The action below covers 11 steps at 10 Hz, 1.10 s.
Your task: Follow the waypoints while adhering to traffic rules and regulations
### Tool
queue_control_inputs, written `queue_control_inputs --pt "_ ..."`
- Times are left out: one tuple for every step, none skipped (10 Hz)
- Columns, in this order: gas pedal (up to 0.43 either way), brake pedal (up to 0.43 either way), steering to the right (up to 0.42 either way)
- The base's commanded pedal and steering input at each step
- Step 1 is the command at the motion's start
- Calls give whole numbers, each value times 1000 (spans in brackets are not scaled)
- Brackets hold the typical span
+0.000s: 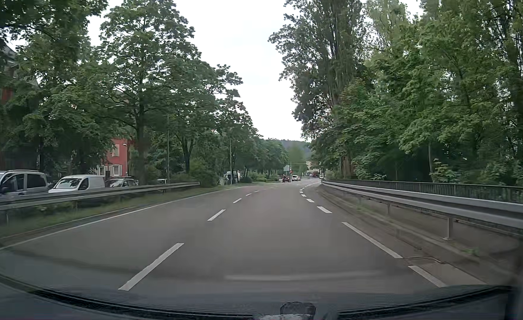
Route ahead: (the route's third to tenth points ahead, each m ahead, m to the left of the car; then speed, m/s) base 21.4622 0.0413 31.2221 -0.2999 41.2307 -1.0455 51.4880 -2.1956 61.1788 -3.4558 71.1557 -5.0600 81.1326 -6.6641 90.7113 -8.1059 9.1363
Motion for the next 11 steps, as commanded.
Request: queue_control_inputs --pt "79 0 5" --pt "87 0 5" --pt "87 0 5" --pt "87 0 5" --pt "87 0 5" --pt "87 0 5" --pt "87 0 5" --pt "87 0 5" --pt "87 0 5" --pt "87 0 5" --pt "87 0 5"
